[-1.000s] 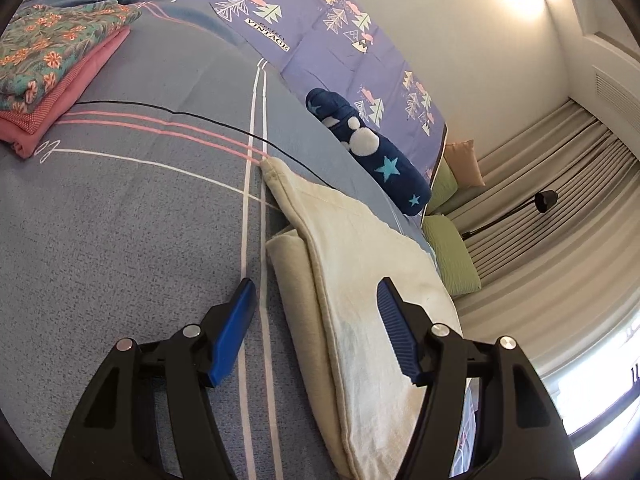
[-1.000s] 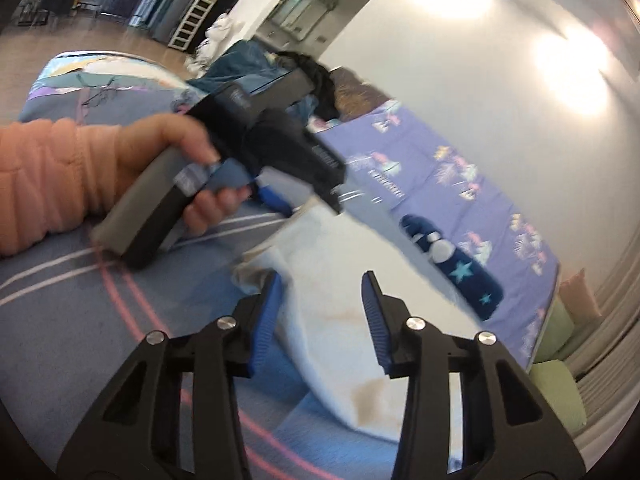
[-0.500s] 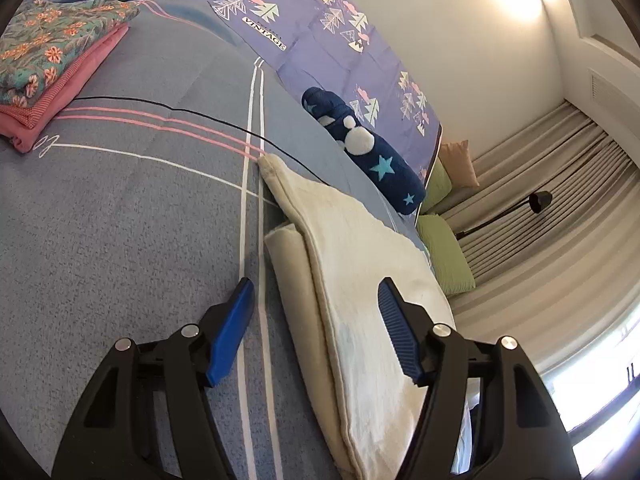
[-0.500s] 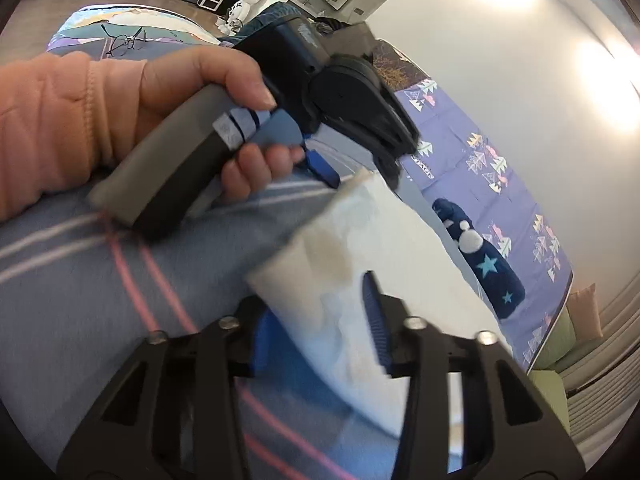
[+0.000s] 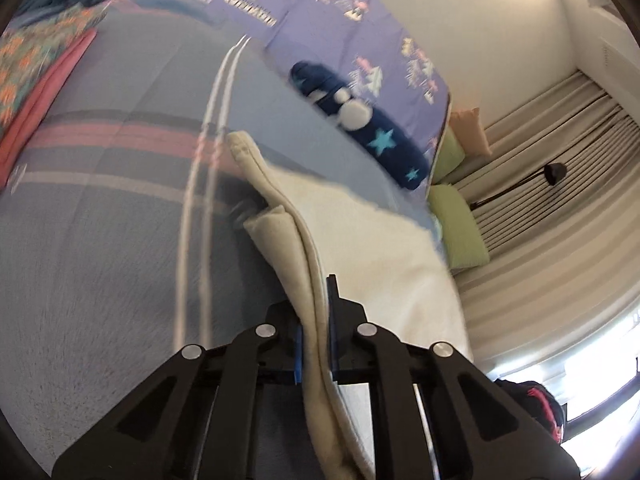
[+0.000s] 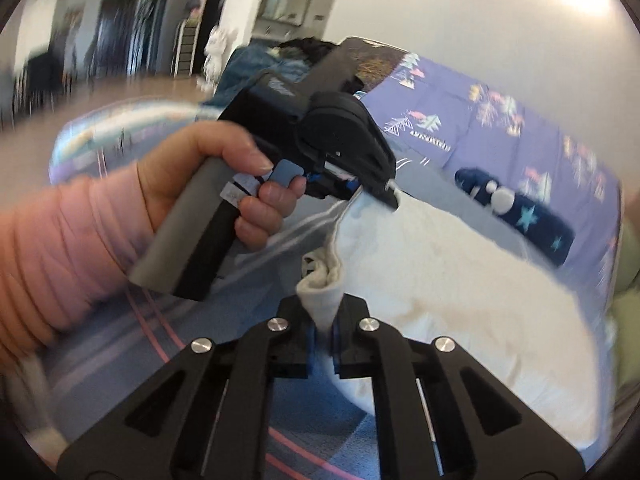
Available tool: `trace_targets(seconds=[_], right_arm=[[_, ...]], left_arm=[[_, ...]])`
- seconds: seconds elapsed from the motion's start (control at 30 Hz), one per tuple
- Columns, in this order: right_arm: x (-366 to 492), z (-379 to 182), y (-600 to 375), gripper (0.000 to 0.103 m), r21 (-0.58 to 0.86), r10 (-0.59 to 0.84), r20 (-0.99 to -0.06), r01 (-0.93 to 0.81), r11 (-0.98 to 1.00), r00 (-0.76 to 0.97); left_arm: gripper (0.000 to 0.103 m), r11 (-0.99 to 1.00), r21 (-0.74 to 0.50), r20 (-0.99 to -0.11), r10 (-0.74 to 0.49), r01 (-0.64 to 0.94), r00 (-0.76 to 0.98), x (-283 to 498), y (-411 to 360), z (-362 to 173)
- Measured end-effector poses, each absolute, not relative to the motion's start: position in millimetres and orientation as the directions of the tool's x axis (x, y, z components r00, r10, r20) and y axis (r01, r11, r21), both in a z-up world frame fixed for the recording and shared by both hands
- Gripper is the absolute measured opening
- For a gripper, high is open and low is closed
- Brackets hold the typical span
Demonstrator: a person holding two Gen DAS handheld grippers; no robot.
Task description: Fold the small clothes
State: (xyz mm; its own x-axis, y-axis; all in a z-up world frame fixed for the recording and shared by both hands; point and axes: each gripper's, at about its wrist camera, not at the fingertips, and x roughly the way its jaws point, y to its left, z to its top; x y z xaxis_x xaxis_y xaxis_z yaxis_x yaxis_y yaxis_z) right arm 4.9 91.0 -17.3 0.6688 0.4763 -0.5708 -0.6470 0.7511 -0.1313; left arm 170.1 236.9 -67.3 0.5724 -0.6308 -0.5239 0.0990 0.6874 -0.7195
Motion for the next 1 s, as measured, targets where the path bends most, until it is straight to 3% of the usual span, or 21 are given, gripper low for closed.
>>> trace_targets(seconds=[0.2,0.5,1.0], right_arm=[[31.5,27.0,63.2,0.006,0.128,0.6,-0.501,-0.632,0.764,0.624],[40.0,39.8,8.6,0.005,0.278,0.676,-0.423,-0.624,0.73,0.603],[64.1,24.7,-126.2,0.004,0.495,0.663,-0.339,-0.472,0.729,0.668]], left_arm=[[0.008,0.708,-0.694,-0.496,-0.604,0.134,0.624,181.1,224.0,-21.3],[0.008,0.735,-0.666,-0.504,-0.568,0.126,0.65,193.5,196.4,14.6],[0.007,0.853,-0.511,-0.645,-0.459,0.101,0.611,226.6,76.7,43.0]])
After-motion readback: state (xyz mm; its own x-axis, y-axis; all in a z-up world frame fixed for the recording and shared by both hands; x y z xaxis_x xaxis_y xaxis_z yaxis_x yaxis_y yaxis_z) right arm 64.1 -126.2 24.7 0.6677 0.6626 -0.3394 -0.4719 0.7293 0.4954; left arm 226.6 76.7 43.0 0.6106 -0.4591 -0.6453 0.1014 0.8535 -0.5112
